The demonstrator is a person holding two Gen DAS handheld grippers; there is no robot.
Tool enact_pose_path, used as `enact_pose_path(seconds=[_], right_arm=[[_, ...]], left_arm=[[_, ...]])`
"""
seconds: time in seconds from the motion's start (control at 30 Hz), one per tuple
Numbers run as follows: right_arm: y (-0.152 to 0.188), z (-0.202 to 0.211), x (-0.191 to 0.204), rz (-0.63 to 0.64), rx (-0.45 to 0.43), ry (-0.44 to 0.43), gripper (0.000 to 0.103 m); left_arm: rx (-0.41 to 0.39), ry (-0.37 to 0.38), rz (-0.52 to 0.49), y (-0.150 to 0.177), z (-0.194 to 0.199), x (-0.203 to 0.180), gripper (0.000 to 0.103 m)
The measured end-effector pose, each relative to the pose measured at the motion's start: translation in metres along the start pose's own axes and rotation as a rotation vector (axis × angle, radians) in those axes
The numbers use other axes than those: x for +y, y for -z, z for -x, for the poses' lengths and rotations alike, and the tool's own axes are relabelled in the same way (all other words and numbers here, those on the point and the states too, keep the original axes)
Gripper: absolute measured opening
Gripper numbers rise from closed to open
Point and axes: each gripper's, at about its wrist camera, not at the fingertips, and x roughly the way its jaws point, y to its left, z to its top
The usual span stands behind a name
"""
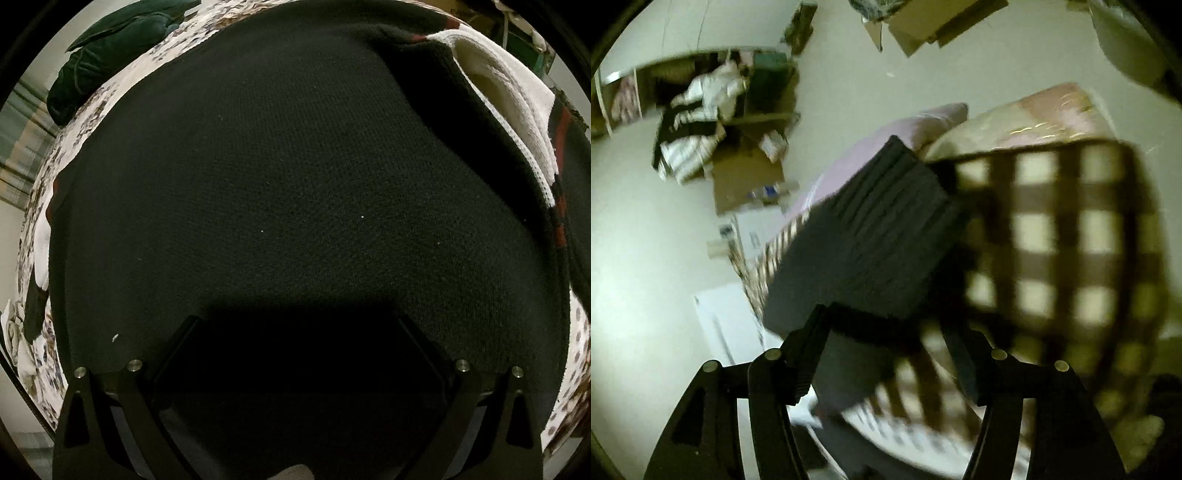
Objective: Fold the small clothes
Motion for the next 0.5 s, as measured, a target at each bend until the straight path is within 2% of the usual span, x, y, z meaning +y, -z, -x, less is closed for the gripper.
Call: enact_pose_path(seconds=[0.07,0.1,0.13,0.17,0.3,0.4,0.5], right_arm=[[-0.001,-0.005,0.002,-0.048,-0.087,-0.027,0.067],[-0.001,-0.003,0.006,-0.064,-0.142,-0.031,0.059],[0.001,0.001,0.013,-0.057,-0.202,-0.021,0.046],[0.003,0.003,0.019,-0.036,-0.223,0.01,0.023],[0.015,0.024,0.066,0.111,-0.264,0.093,0.02],[0.03,0.048,0.131,0.286,-0.298,0.126,0.019],[0.065,0.06,0.216,0.476,-0.296,0.115,0.018]], left_arm=[[-0.003,0.003,-0.003,-0.001,0.002,0.002,0.103],[-0.009,0.004,-0.004,-0.001,0.004,0.004,0.103],[-0.014,0.006,-0.003,-0.002,0.006,0.006,0.103],[-0.017,0.009,0.003,-0.003,0.008,0.009,0.103],[-0.025,0.036,0.057,-0.011,0.016,0.028,0.103],[-0.048,0.042,0.11,-0.018,0.023,0.053,0.103],[-0.064,0.031,0.174,-0.023,0.025,0.085,0.103]])
